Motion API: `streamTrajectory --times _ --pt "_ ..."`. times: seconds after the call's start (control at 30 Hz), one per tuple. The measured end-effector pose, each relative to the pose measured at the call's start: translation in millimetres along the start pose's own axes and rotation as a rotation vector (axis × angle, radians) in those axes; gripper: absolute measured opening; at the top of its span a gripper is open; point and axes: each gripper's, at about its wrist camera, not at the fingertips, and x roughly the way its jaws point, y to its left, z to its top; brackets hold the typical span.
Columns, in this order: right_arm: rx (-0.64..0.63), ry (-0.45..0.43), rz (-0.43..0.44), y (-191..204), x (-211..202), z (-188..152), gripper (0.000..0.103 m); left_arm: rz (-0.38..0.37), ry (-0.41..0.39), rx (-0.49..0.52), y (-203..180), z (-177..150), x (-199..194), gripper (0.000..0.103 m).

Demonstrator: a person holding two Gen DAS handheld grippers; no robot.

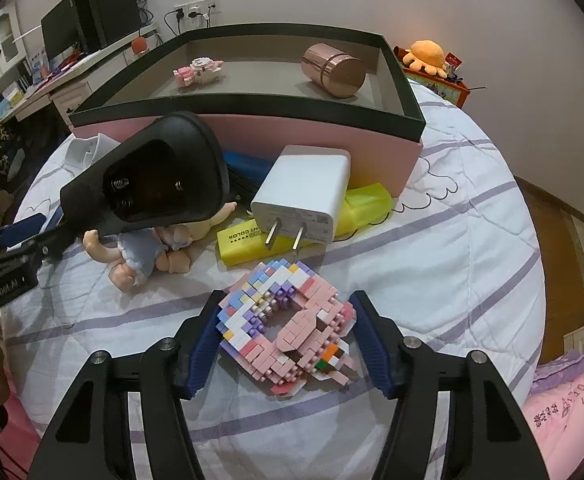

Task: Organize rigid objects
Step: 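Grasp the blue-and-gold box with the left gripper while right grasps the pink block figure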

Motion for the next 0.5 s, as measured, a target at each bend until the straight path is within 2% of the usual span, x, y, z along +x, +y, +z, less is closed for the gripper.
streamTrajectory --times 0.03,0.1,0.3,0.5 --pt "0.001 0.0 0.002 -1.0 -0.6 -0.6 0.063 -0.01 0.0 -0.004 1.6 0.3 -0.4 0.035" --pt "0.005 0.001 0.008 -1.7 -1.1 -1.0 0.063 -0.032 0.007 -0.01 3.2 1.1 -0.6 0.026" --pt "0.016 0.002 0.032 -3.4 -4.3 -2.3 0.063 -0.042 0.003 -0.021 1.0 -1.3 -3.8 0.021" --pt "0.027 0.001 0.048 -7.1 -7.0 -3.9 0.063 -0.054 0.002 -0.034 0.0 -6.5 -9.8 0.021"
